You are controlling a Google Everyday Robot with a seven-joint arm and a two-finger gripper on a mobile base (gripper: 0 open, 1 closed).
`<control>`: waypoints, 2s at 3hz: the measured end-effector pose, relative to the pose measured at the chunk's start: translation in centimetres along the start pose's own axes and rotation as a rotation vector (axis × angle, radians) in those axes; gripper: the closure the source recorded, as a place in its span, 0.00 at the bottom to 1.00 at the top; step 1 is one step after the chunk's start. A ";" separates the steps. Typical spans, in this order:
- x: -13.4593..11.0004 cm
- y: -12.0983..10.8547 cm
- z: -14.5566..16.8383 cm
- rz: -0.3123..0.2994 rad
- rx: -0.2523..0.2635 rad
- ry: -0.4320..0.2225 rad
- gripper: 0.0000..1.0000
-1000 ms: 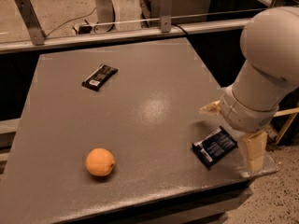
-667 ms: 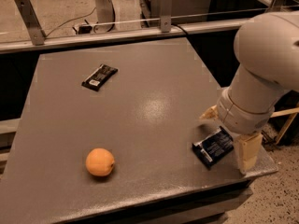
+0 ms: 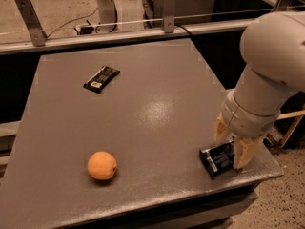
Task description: Move rxbar blueberry near orange
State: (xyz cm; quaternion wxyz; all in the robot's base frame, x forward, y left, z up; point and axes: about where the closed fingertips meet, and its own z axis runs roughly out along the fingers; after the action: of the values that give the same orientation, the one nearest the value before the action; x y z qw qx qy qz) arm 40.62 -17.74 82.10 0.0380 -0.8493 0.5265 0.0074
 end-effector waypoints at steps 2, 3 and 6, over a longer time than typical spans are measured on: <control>-1.2 -1.3 -1.9 0.026 0.049 -0.034 1.00; -3.3 -3.6 -4.9 0.069 0.094 -0.057 1.00; -11.6 -7.4 -4.1 0.120 0.066 -0.053 1.00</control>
Offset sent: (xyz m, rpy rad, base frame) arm 0.0185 0.0409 0.0541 0.1500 -0.0710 -0.0768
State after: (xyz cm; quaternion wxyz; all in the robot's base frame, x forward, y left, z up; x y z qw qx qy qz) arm 41.96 -4.34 87.19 0.0795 -0.8140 0.5752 0.0149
